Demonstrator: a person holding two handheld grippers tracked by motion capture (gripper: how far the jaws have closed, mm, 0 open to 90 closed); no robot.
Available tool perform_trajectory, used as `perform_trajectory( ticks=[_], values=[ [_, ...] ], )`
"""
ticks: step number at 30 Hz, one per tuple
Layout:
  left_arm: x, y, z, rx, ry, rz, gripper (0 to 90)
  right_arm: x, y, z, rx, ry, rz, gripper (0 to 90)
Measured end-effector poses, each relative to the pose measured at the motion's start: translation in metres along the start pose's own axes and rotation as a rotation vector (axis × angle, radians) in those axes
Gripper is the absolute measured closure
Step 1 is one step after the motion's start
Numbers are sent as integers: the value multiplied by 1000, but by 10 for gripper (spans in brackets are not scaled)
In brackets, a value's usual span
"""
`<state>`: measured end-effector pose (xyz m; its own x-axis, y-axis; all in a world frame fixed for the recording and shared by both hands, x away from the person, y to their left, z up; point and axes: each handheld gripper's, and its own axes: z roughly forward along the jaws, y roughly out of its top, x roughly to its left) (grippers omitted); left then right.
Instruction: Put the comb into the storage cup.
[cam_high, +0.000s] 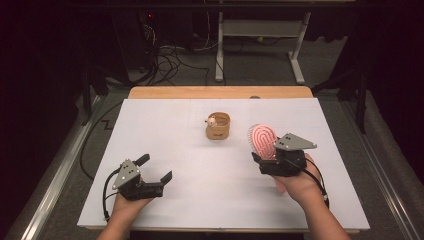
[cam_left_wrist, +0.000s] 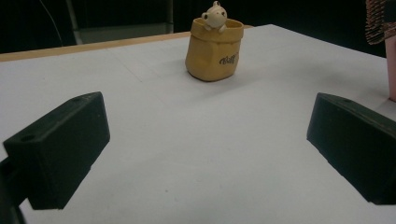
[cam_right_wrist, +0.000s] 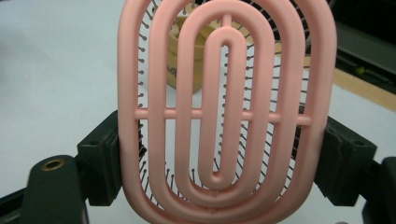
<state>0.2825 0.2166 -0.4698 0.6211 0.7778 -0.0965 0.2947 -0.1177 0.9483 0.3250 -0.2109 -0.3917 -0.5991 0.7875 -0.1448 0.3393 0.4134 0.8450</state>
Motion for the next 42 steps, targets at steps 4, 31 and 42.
perform_trajectory(
  ticks=[4, 31, 42],
  values=[
    [3, 1, -1, -6, 7, -9, 1, -1, 0, -5, -42, -5, 25, 198],
    [3, 1, -5, -7, 11, -11, 1, 2, -9, -24, -235, -96, 64, 198],
    [3, 1, -5, -7, 11, -10, 2, 2, -5, -25, -249, -102, 59, 198]
  ],
)
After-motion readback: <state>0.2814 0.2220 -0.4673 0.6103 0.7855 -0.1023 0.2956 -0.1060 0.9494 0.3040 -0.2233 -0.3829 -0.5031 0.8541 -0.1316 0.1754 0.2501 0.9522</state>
